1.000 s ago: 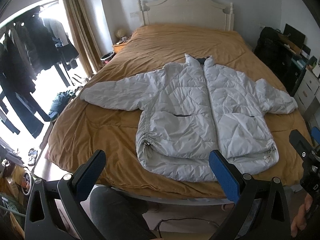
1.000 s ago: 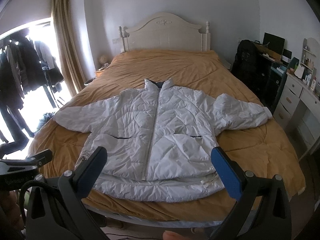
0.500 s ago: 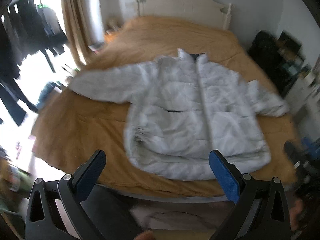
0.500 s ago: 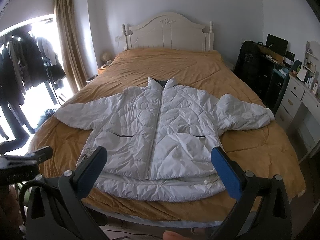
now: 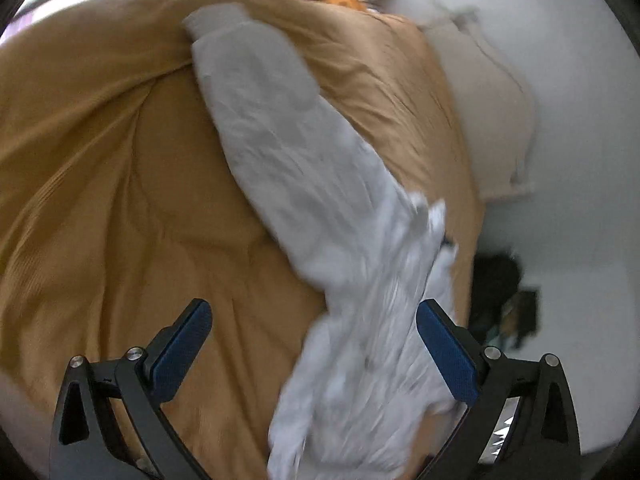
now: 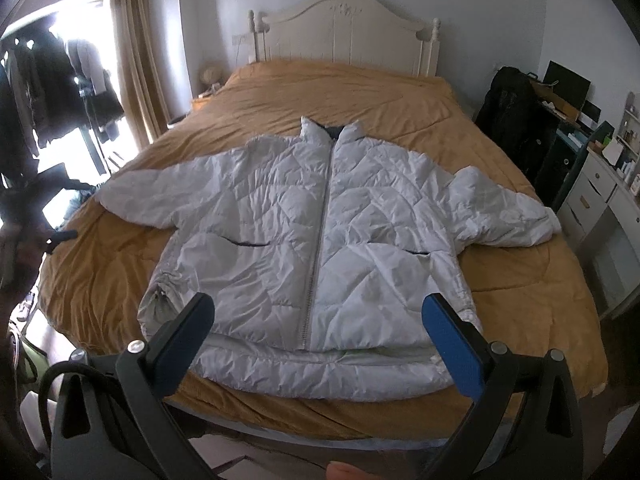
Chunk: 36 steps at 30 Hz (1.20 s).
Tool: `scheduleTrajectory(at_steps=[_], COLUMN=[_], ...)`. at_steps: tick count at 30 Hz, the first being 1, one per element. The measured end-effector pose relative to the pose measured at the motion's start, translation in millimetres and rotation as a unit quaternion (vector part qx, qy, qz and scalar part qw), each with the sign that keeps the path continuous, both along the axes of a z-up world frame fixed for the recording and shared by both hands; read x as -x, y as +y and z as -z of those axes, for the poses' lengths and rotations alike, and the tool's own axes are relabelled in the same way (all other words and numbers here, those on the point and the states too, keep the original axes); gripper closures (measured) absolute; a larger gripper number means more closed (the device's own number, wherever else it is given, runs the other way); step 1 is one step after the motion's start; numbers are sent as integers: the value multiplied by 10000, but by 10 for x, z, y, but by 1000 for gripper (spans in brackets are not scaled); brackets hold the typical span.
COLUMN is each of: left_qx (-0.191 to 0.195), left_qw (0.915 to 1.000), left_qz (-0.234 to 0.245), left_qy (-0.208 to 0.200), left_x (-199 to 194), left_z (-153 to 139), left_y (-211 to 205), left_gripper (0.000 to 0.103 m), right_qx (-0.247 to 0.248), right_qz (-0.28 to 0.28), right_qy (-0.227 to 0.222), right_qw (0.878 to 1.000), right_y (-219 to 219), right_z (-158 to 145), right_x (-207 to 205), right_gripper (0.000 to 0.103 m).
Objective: Fold large clothes
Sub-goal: 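Grasp the jacket sleeve cuff with the left gripper and lift it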
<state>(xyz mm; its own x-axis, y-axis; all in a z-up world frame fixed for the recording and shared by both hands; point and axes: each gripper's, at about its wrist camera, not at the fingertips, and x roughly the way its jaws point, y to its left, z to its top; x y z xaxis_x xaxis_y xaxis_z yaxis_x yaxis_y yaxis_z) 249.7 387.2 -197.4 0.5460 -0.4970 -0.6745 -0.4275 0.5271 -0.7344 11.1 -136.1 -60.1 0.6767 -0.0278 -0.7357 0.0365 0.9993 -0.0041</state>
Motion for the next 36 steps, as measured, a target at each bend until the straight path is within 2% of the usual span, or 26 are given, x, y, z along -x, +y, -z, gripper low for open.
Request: scheduleTrajectory(at_steps=[5,7,9,12,16,19,21,22,23,24,26,27,29,31,33,36], left_qx=[236,246,423,732,1220,1411,1482,1541,1605,1636,1499,1379,1366,1299,1077,622], left_qw=[9976,9949,9910,9873,9839,9833,9818,9804,9790,9783,9808,9822,9810,9816,9847,9902], left_qz=[-649,-974,-1268,-1399,-1266,-1128,-1164,-1188,-1206,-1205,-1224,-1271,-1377,-1395,-1357,-1214], left_qy=[73,102,117,158,-328,-231,-250,-300,-362,-403,-239,-72,-25,-133,-163,-288], left_x=[-659,-792,-904,-1053,-1273,-1477,-1558,-1571,-1582,-1596,-1595,-1585,-1551,-1530,-1503,-1513], left_z=[522,655,824,1046,1181,1284,1347,1364,1369,1373,1381,1396,1431,1400,1336,1091], left_y=[701,885,1038,1121,1184,1150,1174,1193,1203,1215,1225,1236,1265,1262,1217,1125], left_gripper=[2,2,2,2,2,3,6,15,29,38,77,85,92,95,96,97], right_qx=[111,162,220,280,366,349,367,373,381,384,393,392,390,383,346,359], right_qz=[71,113,149,153,76,5,-42,-52,-57,-51,-10,4,43,69,81,31], right_qy=[235,301,383,507,580,669,697,710,729,739,757,770,795,817,818,765], right_qw=[9996,9994,9989,9982,9976,9971,9969,9968,9966,9965,9964,9963,9961,9959,9960,9964], right_y=[90,100,119,140,218,275,307,315,321,314,294,275,242,215,190,193], right_z=[139,179,232,303,382,453,489,504,521,529,545,549,565,580,582,567], right_x=[-219,-286,-357,-479,-607,-678,-698,-704,-705,-711,-703,-697,-695,-694,-696,-676], right_gripper=[0,0,0,0,0,0,0,0,0,0,0,0,0,0,0,0])
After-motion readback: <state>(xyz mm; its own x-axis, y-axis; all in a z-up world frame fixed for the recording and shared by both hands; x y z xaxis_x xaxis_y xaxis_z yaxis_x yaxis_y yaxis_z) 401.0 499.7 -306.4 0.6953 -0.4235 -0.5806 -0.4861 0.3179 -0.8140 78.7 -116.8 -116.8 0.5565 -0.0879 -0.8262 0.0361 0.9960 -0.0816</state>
